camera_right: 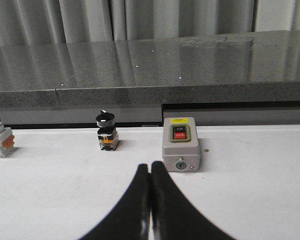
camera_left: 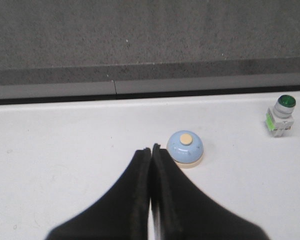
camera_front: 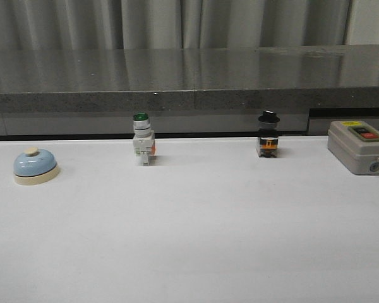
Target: Place and press bell with both arms
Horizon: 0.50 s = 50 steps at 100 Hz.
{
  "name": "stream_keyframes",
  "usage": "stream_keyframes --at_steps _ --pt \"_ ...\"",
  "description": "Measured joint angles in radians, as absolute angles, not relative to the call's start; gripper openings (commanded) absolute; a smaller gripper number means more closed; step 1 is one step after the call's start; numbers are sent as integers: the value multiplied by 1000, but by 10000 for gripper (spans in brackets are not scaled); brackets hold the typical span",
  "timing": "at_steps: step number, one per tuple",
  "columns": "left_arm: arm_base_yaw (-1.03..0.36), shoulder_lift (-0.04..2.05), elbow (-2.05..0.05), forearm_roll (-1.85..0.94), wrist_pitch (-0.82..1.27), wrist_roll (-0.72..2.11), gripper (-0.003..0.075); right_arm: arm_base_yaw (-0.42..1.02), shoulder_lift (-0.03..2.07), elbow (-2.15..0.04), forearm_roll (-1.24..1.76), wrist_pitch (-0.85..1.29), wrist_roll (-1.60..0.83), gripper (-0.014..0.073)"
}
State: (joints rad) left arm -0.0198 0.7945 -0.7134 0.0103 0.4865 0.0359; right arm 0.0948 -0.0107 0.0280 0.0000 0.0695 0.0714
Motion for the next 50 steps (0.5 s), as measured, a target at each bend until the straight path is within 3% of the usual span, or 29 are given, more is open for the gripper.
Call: stream_keyframes --at_steps 38,43,50 --pt "-20 1139 -871 7 621 36 -10 95 -11 28 0 69 71 -60" --pt "-20 1164 -875 0 621 36 29 95 -11 28 0 69 71 -60" --pt "-20 1181 -879 0 623 36 148 95 -11 28 0 69 71 -60"
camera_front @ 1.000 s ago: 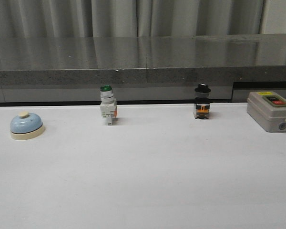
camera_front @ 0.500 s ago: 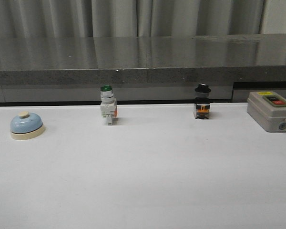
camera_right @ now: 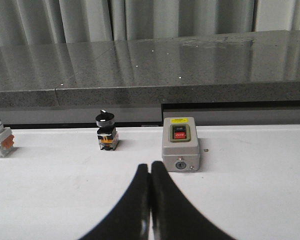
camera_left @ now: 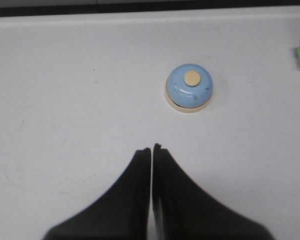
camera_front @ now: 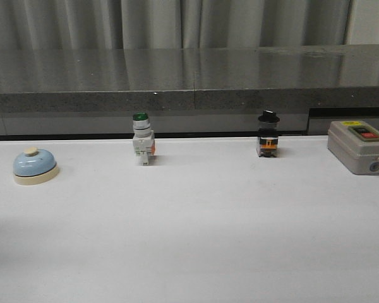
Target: Place and press bell with both arms
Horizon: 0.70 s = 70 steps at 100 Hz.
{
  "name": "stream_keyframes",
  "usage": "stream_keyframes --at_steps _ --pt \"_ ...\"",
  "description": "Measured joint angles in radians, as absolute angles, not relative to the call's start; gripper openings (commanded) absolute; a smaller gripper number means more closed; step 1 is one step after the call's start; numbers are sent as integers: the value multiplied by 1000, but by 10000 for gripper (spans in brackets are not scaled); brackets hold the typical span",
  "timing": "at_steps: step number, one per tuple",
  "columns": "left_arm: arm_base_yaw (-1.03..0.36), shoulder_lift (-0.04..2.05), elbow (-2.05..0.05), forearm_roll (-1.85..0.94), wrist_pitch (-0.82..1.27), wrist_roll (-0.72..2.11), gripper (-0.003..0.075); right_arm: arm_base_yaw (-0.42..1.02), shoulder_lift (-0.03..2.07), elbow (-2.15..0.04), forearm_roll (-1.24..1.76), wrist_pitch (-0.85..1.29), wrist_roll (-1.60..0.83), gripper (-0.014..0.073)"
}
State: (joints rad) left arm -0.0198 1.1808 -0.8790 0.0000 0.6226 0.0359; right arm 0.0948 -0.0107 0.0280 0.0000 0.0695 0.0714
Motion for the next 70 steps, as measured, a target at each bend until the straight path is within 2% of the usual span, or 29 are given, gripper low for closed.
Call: stream_keyframes --at_steps 7,12,19,31,51,70 --pt "-20 1188 -881 -5 625 36 347 95 -11 28 0 69 71 -60" --pt "-20 1190 -883 -5 625 36 536 95 -11 28 0 69 71 -60" --pt "-20 1190 -883 -5 625 36 725 95 -11 28 0 69 71 -60" --pt "-20 1192 -885 -9 618 36 646 95 -11 28 0 69 71 -60" --pt "-20 1237 -930 -37 618 36 645 95 -11 28 0 69 71 -60" --pt "-61 1370 -1038 -42 617 36 645 95 -11 28 0 69 71 -60"
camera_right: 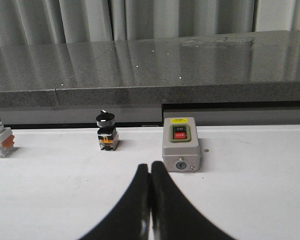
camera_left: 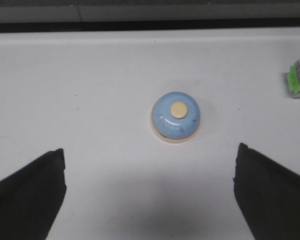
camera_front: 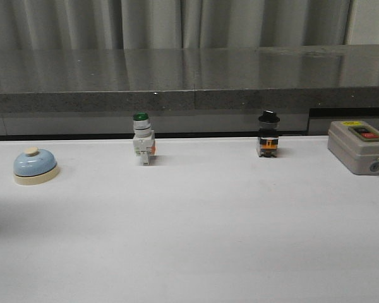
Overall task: Place and press bell with both arms
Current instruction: 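Lower the left gripper over the blue bell and close on it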
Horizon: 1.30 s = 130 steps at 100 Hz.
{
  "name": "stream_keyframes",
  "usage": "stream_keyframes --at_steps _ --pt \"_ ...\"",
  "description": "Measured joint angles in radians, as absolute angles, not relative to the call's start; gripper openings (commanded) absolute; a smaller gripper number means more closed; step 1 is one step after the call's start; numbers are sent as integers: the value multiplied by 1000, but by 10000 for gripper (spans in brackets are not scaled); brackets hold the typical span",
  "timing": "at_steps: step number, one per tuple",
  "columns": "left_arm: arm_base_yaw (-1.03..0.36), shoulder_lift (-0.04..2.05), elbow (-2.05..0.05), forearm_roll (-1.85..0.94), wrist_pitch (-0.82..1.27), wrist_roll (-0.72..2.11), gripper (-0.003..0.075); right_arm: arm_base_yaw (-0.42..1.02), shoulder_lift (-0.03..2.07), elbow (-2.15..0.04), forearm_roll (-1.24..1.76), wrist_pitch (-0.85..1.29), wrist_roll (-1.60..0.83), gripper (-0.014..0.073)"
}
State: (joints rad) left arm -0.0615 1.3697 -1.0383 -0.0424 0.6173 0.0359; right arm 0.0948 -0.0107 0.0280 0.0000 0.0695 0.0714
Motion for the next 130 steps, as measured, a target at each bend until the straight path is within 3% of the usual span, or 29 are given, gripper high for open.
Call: stream_keyframes --at_steps 21,58,130 --pt "-136 1570 -1179 -42 616 36 645 95 -11 28 0 69 71 -60" --pt "-146 1832 -1306 -42 609 36 645 95 -11 28 0 69 71 -60" --pt "-146 2015 -1312 -40 570 38 622 95 -11 28 0 69 71 -60"
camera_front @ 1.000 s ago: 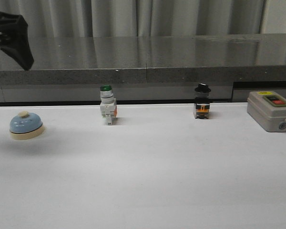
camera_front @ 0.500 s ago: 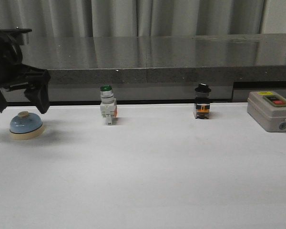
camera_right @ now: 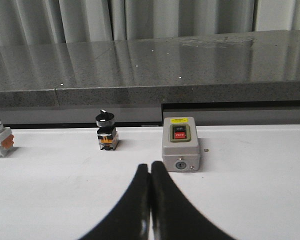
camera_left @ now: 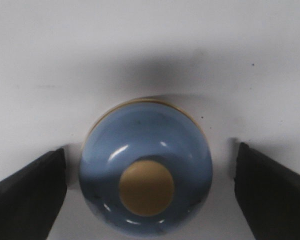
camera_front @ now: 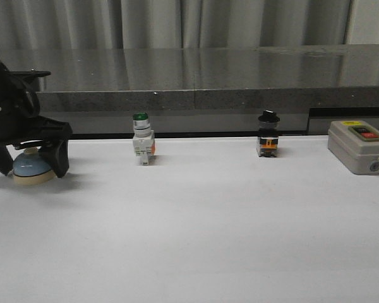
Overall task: Place and press bell with both arms
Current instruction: 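Lower the left gripper over the blue bell and close on it, then lift the blue bell with the left gripper and carry it toward table center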
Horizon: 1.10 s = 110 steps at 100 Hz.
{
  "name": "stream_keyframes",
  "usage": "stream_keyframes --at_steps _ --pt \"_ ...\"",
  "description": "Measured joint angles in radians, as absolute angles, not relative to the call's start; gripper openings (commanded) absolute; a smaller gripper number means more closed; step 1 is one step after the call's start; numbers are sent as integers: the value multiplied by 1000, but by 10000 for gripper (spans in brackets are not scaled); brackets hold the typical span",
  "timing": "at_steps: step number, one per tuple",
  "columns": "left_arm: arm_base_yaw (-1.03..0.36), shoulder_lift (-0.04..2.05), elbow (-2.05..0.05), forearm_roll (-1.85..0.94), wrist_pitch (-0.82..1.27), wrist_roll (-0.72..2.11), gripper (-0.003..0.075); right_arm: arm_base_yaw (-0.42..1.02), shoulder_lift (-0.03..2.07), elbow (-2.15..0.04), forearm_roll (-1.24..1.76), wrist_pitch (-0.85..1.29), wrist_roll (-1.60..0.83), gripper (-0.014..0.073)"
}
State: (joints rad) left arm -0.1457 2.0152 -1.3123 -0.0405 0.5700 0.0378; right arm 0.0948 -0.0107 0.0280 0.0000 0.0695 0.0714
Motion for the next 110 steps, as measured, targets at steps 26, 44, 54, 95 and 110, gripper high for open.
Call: stream_keyframes --at_steps 26,44,54,95,110 --pt "-146 2017 -1320 -39 570 38 232 95 -11 28 0 69 71 -60" --pt "-146 2005 -1322 -39 570 38 132 95 -11 28 0 69 71 -60" --pt "-148 1961 -1322 -39 574 38 132 95 -11 28 0 69 71 -60" --pt "-324 1783 -1322 -36 644 38 132 95 -11 28 0 69 71 -60" --pt "-452 1783 -1322 -36 647 38 132 95 -11 28 0 69 71 -60"
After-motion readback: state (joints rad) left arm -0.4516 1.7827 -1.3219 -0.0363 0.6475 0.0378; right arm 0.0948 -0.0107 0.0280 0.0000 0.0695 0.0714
